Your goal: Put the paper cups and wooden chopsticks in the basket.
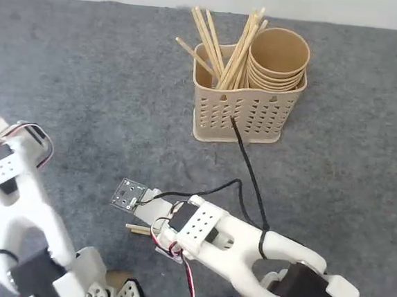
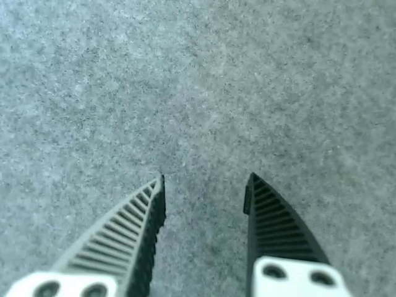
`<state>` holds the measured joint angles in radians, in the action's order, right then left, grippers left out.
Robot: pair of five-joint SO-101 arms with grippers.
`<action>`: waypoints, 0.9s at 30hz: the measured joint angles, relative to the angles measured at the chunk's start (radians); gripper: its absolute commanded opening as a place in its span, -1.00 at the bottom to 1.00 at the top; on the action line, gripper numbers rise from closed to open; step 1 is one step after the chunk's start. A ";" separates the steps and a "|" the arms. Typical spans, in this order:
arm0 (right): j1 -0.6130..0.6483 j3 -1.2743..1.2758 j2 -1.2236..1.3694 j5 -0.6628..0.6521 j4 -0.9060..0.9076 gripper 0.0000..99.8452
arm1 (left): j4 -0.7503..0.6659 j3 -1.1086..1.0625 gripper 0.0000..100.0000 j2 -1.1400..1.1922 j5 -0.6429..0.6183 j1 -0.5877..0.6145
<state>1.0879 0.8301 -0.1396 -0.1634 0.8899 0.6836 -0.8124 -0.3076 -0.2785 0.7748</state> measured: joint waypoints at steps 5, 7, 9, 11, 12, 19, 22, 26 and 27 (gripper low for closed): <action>0.009 -0.008 0.000 0.000 0.006 -0.61 | 0.000 0.000 -0.61 0.000 0.000 0.000; 0.009 -0.008 0.003 0.000 -0.002 -0.79 | 0.000 0.000 -0.61 0.000 0.000 0.000; 0.003 -0.012 0.020 0.000 -0.009 -1.00 | 0.000 0.000 -0.61 0.000 0.000 0.000; -0.012 -0.025 0.025 0.000 -0.014 -0.92 | 0.000 0.000 -0.61 0.000 0.000 0.000; -0.025 -0.025 0.025 0.000 -0.017 -0.93 | 0.000 0.000 -0.61 0.000 0.000 0.000; -0.115 -0.025 -0.002 0.006 -0.006 -0.98 | 0.000 0.000 -0.61 0.003 0.000 0.000; -0.173 -0.025 -0.084 0.014 0.031 -0.98 | 0.000 0.000 -0.61 0.005 0.000 0.000; -0.264 -0.025 -0.233 0.017 0.061 -0.98 | 0.000 0.000 -0.61 0.006 0.000 -0.008; -0.287 -0.025 -0.273 0.017 0.064 -0.98 | 0.000 -0.003 -0.61 0.006 -0.005 -0.018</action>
<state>0.8009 0.8055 -0.4127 -0.1465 0.9544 0.6836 -0.8155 -0.3015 -0.2831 0.7564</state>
